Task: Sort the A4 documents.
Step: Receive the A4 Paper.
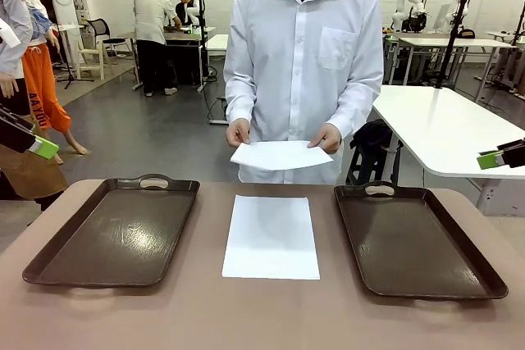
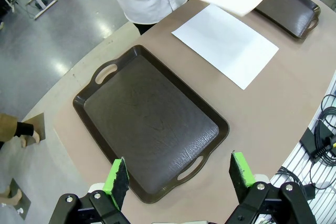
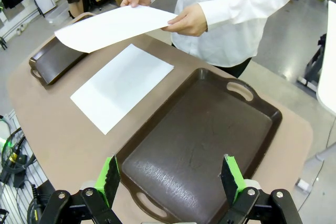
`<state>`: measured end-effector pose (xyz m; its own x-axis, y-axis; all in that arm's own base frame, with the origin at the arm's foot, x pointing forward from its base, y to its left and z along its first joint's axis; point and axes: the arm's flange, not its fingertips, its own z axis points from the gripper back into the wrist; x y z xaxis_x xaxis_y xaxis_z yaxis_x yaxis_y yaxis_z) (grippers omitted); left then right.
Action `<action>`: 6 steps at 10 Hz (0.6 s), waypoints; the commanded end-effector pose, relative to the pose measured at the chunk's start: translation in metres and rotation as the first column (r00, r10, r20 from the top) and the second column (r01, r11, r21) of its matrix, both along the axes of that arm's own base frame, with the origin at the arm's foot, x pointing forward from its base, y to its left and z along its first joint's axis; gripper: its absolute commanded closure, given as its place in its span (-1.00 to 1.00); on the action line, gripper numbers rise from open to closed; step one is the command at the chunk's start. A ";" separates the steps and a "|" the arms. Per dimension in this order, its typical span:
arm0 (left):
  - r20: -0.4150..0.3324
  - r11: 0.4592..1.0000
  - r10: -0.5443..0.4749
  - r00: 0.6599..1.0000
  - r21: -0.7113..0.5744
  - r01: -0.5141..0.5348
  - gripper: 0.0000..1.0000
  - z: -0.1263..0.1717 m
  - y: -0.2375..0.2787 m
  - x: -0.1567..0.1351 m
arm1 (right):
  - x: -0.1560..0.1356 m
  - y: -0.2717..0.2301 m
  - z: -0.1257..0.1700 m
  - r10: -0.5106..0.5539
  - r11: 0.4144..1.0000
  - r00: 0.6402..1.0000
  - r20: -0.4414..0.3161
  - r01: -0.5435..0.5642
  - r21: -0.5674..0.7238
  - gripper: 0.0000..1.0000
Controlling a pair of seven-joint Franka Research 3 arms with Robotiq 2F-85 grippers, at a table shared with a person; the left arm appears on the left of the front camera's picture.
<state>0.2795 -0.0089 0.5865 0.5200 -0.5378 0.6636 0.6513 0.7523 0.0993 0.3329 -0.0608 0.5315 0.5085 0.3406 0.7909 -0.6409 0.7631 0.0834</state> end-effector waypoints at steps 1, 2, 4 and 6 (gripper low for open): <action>0.000 1.000 0.000 1.000 0.001 0.000 -1.00 0.000 0.000 0.000 | 0.001 0.000 -0.001 0.007 1.000 1.000 -0.001 -0.007 0.007 -1.00; 0.000 1.000 0.000 1.000 0.001 0.000 -1.00 0.000 0.000 0.000 | 0.001 0.000 -0.001 0.007 1.000 1.000 -0.001 -0.007 0.007 -1.00; 0.000 1.000 0.000 1.000 0.001 0.000 -1.00 0.000 0.000 0.000 | 0.001 0.000 -0.001 0.007 1.000 1.000 -0.001 -0.007 0.007 -1.00; 0.000 1.000 0.000 1.000 0.001 0.000 -1.00 0.000 0.000 0.000 | 0.001 0.000 -0.001 0.007 1.000 1.000 -0.001 -0.007 0.007 -1.00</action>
